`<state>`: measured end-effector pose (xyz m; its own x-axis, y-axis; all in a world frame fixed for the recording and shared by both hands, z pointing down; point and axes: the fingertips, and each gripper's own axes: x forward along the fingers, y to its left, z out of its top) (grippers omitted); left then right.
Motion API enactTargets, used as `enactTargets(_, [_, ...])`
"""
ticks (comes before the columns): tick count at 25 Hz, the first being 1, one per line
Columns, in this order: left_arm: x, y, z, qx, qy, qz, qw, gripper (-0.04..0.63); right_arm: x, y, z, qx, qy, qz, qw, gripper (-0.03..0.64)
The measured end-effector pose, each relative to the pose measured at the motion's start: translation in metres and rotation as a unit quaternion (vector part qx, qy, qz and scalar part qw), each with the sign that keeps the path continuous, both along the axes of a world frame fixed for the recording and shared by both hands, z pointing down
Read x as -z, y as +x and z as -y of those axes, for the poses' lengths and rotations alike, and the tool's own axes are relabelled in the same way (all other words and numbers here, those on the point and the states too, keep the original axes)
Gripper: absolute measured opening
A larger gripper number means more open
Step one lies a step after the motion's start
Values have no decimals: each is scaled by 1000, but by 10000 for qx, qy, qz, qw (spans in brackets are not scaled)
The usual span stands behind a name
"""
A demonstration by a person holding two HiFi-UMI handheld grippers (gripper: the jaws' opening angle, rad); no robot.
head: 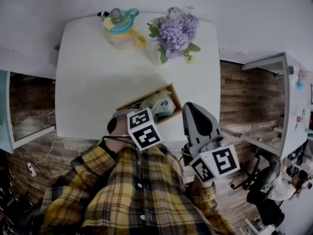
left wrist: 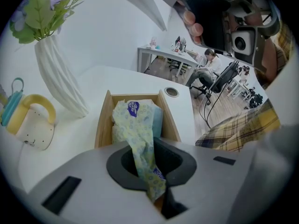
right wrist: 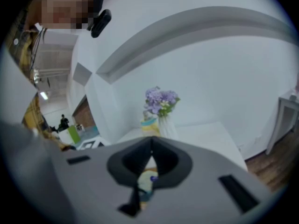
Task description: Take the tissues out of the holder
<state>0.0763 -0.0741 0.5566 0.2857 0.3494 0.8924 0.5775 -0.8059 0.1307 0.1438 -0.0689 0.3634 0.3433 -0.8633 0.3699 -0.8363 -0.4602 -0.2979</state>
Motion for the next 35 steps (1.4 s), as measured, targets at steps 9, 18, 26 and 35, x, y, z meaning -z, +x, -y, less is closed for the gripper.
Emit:
enactTargets(9, [31, 0, 3, 179, -187, -261, 9993, 41, 7, 0, 8, 163, -14, -104, 9998, 11])
enactTargets(18, [72, -1, 8, 504, -596, -705, 9945, 41, 31, -1, 24, 414, 8, -424, 9982, 11])
enactTargets(26, [115, 4, 45, 1380, -865, -1501, 9752, 41, 45, -6, 45, 751, 67, -670, 9949, 11])
enactTargets(35, [202, -1, 124, 2621, -725, -3133, 9099, 41, 54, -23, 74, 1164, 264, -704, 9904, 11])
